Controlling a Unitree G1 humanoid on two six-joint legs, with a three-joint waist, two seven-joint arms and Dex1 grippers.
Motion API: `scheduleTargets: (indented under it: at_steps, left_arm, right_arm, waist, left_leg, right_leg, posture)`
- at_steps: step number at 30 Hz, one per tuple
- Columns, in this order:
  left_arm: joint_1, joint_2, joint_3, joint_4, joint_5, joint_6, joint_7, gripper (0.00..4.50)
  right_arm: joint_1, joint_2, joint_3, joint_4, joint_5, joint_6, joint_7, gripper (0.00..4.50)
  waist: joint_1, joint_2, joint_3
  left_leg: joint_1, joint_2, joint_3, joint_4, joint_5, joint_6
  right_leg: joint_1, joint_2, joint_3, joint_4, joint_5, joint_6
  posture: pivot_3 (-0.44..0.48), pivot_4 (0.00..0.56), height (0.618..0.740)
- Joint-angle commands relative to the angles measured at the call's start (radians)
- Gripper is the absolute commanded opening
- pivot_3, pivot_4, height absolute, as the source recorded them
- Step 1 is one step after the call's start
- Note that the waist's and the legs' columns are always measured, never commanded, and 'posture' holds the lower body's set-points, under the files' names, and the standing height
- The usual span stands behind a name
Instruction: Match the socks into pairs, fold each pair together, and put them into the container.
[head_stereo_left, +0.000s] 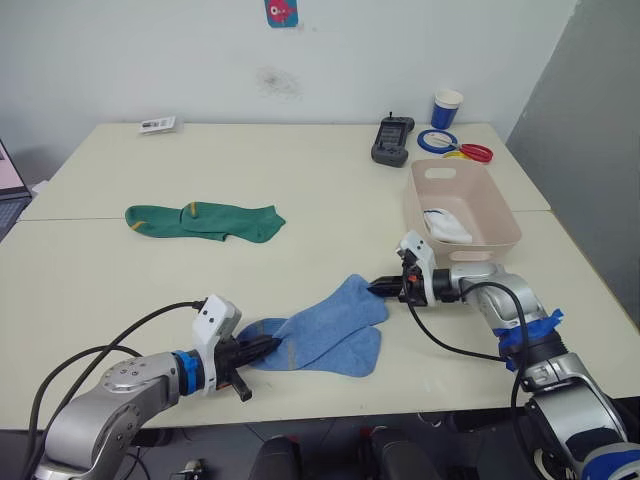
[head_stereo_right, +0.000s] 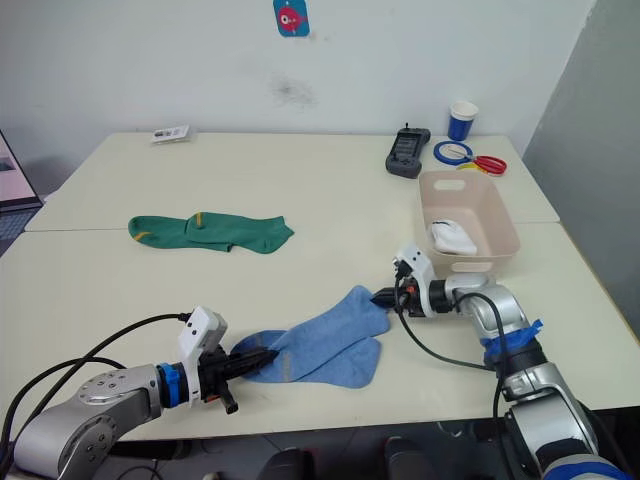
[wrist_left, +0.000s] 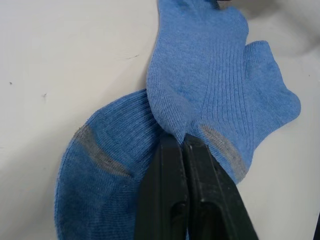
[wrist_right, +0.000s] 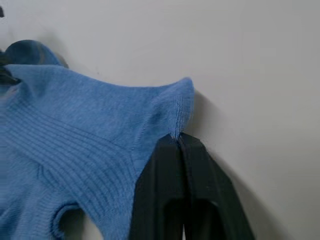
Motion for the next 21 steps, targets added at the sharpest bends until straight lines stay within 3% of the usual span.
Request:
scheduleTargets:
  at_steps: [1, 10, 16, 17, 21]
  left_arm:
    - [-0.038, 0.03, 0.025, 0.011, 0.009, -0.036, -0.034, 0.0]
    - [-0.241, 0.115, -0.003, 0.167, 0.053, -0.071, -0.13, 0.0]
    - [-0.36, 0.072, -0.123, 0.332, 0.194, -0.2, -0.156, 0.0]
    - [-0.369, 0.059, -0.132, 0.349, 0.214, -0.229, -0.151, 0.21]
    - [-0.405, 0.014, -0.101, 0.422, 0.266, -0.318, -0.098, 1.26]
  right_arm:
    - [0.026, -0.026, -0.053, -0.14, 0.055, 0.087, -0.021, 0.03]
    - [0.103, -0.014, -0.179, -0.443, 0.174, 0.436, -0.223, 0.03]
    - [0.144, 0.046, -0.191, -0.451, 0.143, 0.431, -0.376, 0.03]
    - [0.143, 0.061, -0.194, -0.439, 0.127, 0.406, -0.407, 0.01]
    - [0.134, 0.065, -0.213, -0.41, 0.084, 0.308, -0.469, 1.04]
  waist:
    - [0.003, 0.0, 0.0]
    - [0.006, 0.0, 0.0]
    - [0.005, 0.0, 0.0]
    - [0.004, 0.0, 0.0]
    - [0.006, 0.0, 0.0]
  left_leg:
    - [0.0, 0.0, 0.0, 0.0, 0.0, 0.0]
    - [0.0, 0.0, 0.0, 0.0, 0.0, 0.0]
    - [-0.001, -0.001, 0.001, 0.0, 0.0, 0.0]
    - [-0.001, -0.001, 0.001, 0.0, 0.0, 0.0]
    - [-0.002, 0.0, 0.0, 0.0, 0.0, 0.0]
  right_leg:
    - [0.0, 0.0, 0.0, 0.0, 0.0, 0.0]
    - [0.0, 0.0, 0.0, 0.0, 0.0, 0.0]
    - [0.0, 0.0, 0.0, -0.001, 0.0, 0.0]
    - [-0.001, 0.0, 0.0, -0.001, 0.0, 0.0]
    - [-0.001, 0.0, -0.001, 0.0, 0.0, 0.0]
  posture:
    - [0.0, 0.15, 0.74]
    - [0.0, 0.15, 0.74]
    - [0.0, 0.15, 0.74]
    - [0.0, 0.15, 0.74]
    - [0.0, 0.15, 0.74]
